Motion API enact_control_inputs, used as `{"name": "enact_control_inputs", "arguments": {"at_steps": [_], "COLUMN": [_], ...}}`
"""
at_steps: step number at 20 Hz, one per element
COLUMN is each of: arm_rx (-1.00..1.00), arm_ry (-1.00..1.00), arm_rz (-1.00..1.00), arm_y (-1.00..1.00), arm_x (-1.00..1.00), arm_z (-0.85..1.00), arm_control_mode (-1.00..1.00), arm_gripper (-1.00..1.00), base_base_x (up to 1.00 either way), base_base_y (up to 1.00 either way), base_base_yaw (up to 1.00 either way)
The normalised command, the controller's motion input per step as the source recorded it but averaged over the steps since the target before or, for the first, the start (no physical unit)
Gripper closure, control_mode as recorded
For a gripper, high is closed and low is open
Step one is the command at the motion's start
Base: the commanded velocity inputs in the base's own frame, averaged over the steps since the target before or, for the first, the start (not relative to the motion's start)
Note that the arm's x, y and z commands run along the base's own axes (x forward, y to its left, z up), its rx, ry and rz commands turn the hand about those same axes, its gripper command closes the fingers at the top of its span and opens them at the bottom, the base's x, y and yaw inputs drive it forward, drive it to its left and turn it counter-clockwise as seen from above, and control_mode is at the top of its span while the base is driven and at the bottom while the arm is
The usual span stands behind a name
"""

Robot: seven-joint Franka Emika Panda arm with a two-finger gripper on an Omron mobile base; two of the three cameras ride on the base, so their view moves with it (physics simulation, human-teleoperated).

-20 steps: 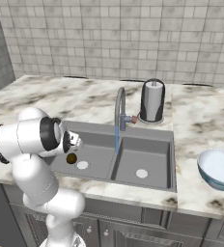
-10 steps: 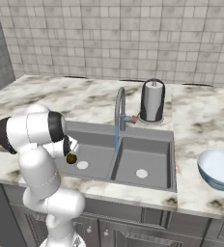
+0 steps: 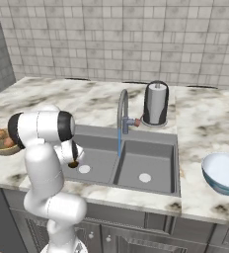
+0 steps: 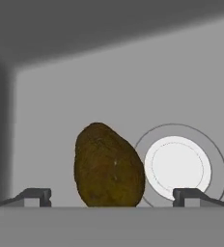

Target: Pick the onions from the sink and place them in one bowl. Place the avocado in the other bowl. Then turn off the sink faucet.

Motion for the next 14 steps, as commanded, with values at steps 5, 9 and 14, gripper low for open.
{"name": "enact_control_inputs", "arguments": {"at_steps": [5,9,14], "arm_rx": [0.0,0.0,0.0], "arm_ry": [0.0,0.0,0.0], "arm_rz": [-0.08,-0.08,-0.07], "arm_y": [0.0,0.0,0.0], "arm_x": [0.01,0.06,0.09], "arm_z": [-0.33,-0.35,-0.4], "arm_control_mode": [-1.0,-1.0,-1.0], "arm_gripper": [-1.0,-1.0,-1.0], "base_base_x": [0.0,0.0,0.0], "base_base_y": [0.0,0.0,0.0], "base_base_yaw": [0.0,0.0,0.0]}}
